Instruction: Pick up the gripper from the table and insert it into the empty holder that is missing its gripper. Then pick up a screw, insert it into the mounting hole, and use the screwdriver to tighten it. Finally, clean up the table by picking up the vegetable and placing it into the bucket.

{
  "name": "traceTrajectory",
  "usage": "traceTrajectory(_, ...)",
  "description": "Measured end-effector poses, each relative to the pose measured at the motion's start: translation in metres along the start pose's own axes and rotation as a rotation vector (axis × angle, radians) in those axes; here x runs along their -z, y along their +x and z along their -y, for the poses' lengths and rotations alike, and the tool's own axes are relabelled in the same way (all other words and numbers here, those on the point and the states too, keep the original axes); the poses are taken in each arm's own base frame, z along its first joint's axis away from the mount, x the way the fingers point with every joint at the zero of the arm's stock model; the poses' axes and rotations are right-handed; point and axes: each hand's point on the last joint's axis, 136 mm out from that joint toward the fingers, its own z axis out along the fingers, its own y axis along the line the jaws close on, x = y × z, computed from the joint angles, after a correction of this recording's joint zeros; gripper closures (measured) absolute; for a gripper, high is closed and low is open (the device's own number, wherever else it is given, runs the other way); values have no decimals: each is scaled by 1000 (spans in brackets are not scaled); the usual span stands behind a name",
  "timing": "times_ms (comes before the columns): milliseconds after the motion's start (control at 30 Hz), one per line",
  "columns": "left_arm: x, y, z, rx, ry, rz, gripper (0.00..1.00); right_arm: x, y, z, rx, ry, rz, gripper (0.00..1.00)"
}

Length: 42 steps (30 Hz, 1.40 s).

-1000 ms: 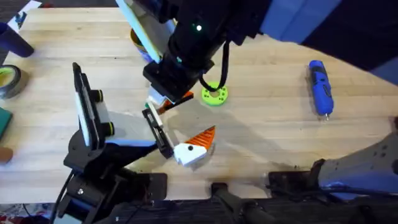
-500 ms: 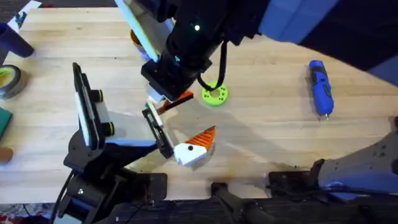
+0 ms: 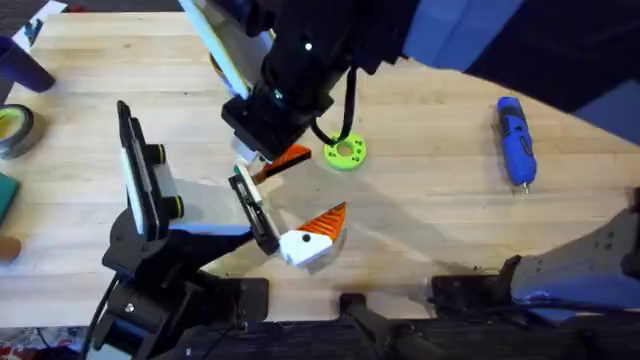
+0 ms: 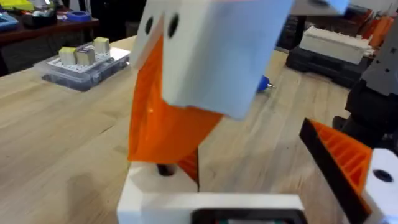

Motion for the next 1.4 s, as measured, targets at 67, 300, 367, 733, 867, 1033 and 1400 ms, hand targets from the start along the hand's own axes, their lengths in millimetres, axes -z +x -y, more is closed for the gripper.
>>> traceTrajectory(67, 0, 0, 0, 0, 0, 0, 6, 0, 0, 0, 0, 0, -1, 995)
traceTrajectory(300, 0, 0, 0, 0, 0, 0, 6, 0, 2, 0, 28, -2, -7, 995)
traceTrajectory(367, 0, 0, 0, 0, 0, 0, 6, 0, 3, -2, 43, -7, -11, 995)
traceTrajectory(733, 0, 0, 0, 0, 0, 0, 6, 0, 5, -6, 146, -31, -18, 995)
traceTrajectory(867, 0, 0, 0, 0, 0, 0, 6, 0, 5, -5, 164, -27, -18, 995)
traceTrajectory(1033, 0, 0, 0, 0, 0, 0, 6, 0, 6, -3, 171, -14, -25, 995)
traceTrajectory(1400, 0, 0, 0, 0, 0, 0, 6, 0, 6, 1, 174, 17, -23, 995)
